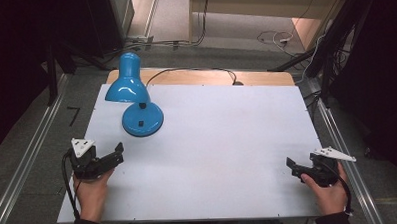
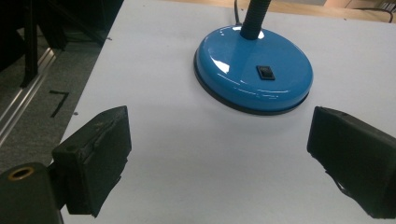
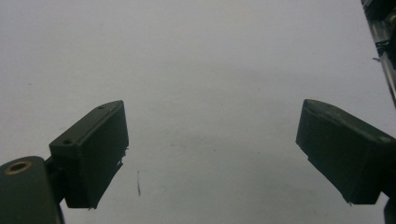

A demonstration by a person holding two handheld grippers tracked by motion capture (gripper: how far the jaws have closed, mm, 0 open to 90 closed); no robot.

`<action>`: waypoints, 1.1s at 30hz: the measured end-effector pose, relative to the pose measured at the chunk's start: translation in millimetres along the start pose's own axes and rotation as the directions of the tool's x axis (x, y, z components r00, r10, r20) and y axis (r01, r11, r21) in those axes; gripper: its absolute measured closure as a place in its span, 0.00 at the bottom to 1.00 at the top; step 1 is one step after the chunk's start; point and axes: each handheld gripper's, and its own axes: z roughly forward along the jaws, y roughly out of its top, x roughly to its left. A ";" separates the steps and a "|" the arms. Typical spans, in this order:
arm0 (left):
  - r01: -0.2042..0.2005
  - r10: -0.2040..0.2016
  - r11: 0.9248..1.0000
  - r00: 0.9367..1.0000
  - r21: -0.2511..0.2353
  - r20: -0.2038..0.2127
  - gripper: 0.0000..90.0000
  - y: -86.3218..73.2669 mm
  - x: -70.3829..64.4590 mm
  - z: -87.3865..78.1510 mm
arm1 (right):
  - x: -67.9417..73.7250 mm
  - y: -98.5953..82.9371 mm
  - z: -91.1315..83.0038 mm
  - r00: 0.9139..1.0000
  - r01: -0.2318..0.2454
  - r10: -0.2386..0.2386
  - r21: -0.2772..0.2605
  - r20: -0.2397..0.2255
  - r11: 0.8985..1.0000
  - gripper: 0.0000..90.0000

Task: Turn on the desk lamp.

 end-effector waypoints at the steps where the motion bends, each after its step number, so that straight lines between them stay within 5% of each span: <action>1: 0.000 0.000 1.000 1.000 0.000 -0.001 0.08 0.1 0.0 0.2 | -0.1 0.1 -0.1 1.000 -0.005 0.005 0.000 -0.006 1.000 0.09; 33: -0.018 0.018 1.000 1.000 0.015 0.006 0.08 5.7 -7.8 18.5 | -2.9 -0.6 1.6 1.000 -0.018 0.018 0.010 -0.023 1.000 0.09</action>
